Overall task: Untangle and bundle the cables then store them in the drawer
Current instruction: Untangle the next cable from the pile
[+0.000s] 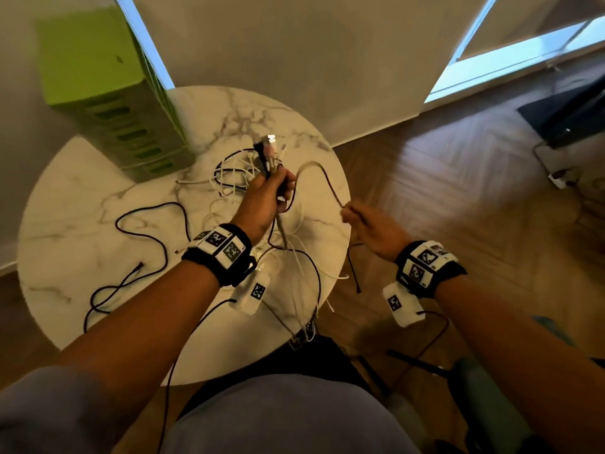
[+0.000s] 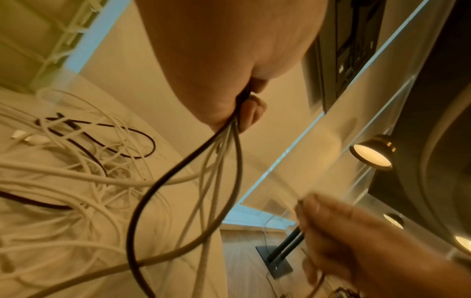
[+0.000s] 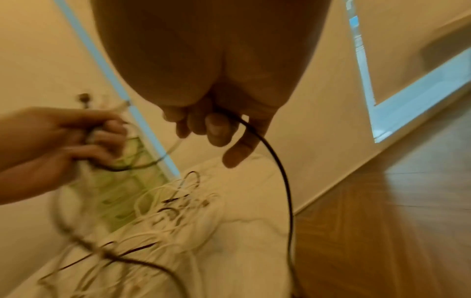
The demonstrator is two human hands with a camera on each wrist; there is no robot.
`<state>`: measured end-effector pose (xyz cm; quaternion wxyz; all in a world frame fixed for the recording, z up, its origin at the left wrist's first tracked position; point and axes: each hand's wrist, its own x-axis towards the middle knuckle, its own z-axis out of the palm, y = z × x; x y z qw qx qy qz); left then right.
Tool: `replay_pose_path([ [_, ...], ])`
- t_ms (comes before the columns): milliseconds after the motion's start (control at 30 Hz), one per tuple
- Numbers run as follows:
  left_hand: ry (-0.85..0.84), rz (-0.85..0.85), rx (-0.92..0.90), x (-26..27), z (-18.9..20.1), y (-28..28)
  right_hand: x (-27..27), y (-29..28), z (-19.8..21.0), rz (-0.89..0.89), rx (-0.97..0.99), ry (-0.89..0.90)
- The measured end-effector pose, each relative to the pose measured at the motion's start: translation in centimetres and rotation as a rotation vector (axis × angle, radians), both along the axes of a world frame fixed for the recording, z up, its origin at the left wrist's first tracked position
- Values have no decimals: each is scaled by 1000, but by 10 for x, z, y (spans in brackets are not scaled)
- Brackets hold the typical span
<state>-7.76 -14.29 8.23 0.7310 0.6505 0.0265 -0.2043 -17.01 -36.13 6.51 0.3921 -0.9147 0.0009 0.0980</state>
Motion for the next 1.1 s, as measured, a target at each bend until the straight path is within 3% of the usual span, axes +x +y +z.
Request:
replay_pose_path([
  [133,113,56,-284,9,11,20,0,-27,-9,24,-282,323],
  [200,127,36,-321,9,18,25,4,-17,-15,142,-465,327],
  [267,123,2,-323,8,20,27,13,11,-16,199,-372,150],
  [333,104,-13,-317,5,22,26,21,47,-9,237,-106,29],
  [433,-5,21,-215,10,19,27,30,87,2,229,165,78],
  [533,-110,103,-77,17,15,31,31,94,15,143,184,23],
  [700,-102,221,16,20,15,28,32,74,34,21,124,-239],
  [800,-68,224,-104,23,22,28,33,42,15,-17,30,-121],
  [933,-27,149,-274,22,39,36,23,9,-2,149,-268,490],
  [967,-12,121,-317,20,45,38,22,8,0,141,-245,543],
  [1000,6,91,-350,18,50,40,23,11,7,124,-160,495],
  [1100,50,-32,-386,7,64,39,36,45,40,147,104,137],
])
